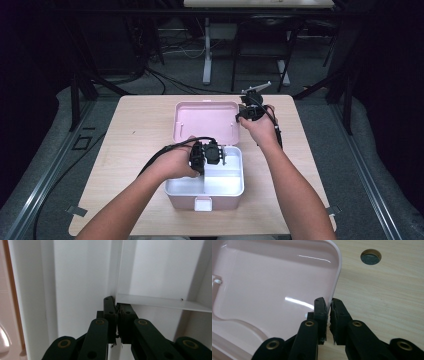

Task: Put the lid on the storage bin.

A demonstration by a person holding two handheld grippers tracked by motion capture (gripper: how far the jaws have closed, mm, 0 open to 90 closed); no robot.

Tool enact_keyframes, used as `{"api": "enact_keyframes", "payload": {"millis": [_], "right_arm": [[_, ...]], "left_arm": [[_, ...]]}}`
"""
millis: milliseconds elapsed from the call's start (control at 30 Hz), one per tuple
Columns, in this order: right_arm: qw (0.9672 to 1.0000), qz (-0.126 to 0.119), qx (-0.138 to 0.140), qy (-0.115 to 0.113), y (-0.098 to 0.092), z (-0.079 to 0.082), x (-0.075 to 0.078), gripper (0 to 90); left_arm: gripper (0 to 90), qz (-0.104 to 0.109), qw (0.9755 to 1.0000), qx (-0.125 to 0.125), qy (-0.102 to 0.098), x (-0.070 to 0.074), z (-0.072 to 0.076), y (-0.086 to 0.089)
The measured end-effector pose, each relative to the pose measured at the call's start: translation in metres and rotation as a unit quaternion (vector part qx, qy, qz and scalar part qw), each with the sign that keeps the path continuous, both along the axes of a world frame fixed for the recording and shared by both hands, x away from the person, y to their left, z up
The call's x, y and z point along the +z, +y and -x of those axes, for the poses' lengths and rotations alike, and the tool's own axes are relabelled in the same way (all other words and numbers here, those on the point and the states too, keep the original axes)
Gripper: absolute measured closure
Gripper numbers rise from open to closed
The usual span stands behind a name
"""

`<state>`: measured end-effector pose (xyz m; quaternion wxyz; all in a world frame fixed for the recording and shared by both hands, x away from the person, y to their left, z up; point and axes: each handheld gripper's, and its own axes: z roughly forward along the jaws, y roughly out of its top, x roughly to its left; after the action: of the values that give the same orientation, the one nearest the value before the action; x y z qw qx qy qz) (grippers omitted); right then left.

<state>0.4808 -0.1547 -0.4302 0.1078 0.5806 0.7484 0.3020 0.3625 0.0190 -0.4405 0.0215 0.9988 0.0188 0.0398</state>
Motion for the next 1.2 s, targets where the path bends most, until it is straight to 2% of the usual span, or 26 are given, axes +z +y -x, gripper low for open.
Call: {"api": "enact_keyframes", "payload": {"millis": [167,233,267,333,367,433,567,600,733,800,867,900,933,1000,1033,1067,1167,1200], "right_arm": [[0.9999,-0.007,0.004,-0.011,-0.002,0.005,0.006,84.5],[0.9997,-0.01,0.005,-0.023,-0.002,0.008,0.008,84.7],[0.9997,-0.011,0.013,-0.015,-0.003,0.009,0.011,84.7],[0.9995,-0.017,0.021,-0.015,-0.003,0.012,0.013,84.9],[0.9995,-0.006,0.007,-0.031,-0.002,0.013,0.013,84.9],[0.9993,-0.012,0.017,-0.03,-0.003,0.016,0.017,85.1],[0.9987,-0.008,0.018,-0.046,-0.003,0.023,0.02,85.3],[0.9984,-0.015,0.025,-0.048,-0.004,0.025,0.022,85.4],[0.9976,-0.003,0.014,-0.068,-0.003,0.032,0.024,85.7],[0.9972,-0.013,0.029,-0.067,-0.004,0.034,0.026,85.8],[0.9968,-0.012,0.031,-0.072,-0.004,0.038,0.029,85.9],[0.9965,-0.003,0.026,-0.079,-0.004,0.039,0.029,85.9],[0.9965,-0.013,0.035,-0.075,-0.005,0.04,0.03,86.0],[0.9958,-0.009,0.025,-0.088,-0.004,0.043,0.03,86.1],[0.9957,-0.005,0.024,-0.089,-0.004,0.044,0.031,86.2],[0.9959,-0.015,0.032,-0.084,-0.006,0.045,0.032,86.3],[0.9953,-0.017,0.033,-0.089,-0.006,0.048,0.033,86.4],[0.9951,-0.011,0.027,-0.095,-0.006,0.05,0.033,86.5]], "left_arm": [[86.5,0.0,1.0,0.0,0.0,0.0,0.0,0.0],[86.5,0.0,1.0,0.0,0.0,0.0,0.0,0.0],[86.5,0.0,1.0,0.0,-0.001,0.0,0.0,0.0],[86.5,0.0,1.0,0.0,0.0,0.0,0.0,0.0],[86.5,0.0,1.0,0.0,0.0,0.0,0.0,0.0],[86.5,0.0,1.0,0.0,0.001,0.0,0.0,0.0],[86.5,0.0,1.0,0.0,0.001,0.0,0.0,0.0],[86.5,0.0,1.0,0.001,0.001,0.0,0.0,0.0],[86.5,0.0,1.0,0.001,-0.001,0.0,0.0,0.0],[86.5,0.002,1.0,0.001,0.001,0.0,0.0,0.0],[86.5,0.002,1.0,0.001,0.001,0.0,-0.001,0.0],[86.5,0.002,1.0,0.001,0.002,0.0,-0.001,0.0],[86.5,0.001,1.0,0.001,0.002,0.0,-0.001,0.0],[86.5,0.001,1.0,0.001,0.002,0.0,-0.001,0.0],[86.5,0.001,1.0,0.001,0.002,0.0,-0.001,0.0],[86.5,0.001,1.0,0.001,0.002,0.0,-0.001,0.0],[86.6,0.001,1.0,0.001,0.002,0.0,0.0,0.0],[86.5,0.002,1.0,0.002,0.001,0.0,0.0,0.0]]}}
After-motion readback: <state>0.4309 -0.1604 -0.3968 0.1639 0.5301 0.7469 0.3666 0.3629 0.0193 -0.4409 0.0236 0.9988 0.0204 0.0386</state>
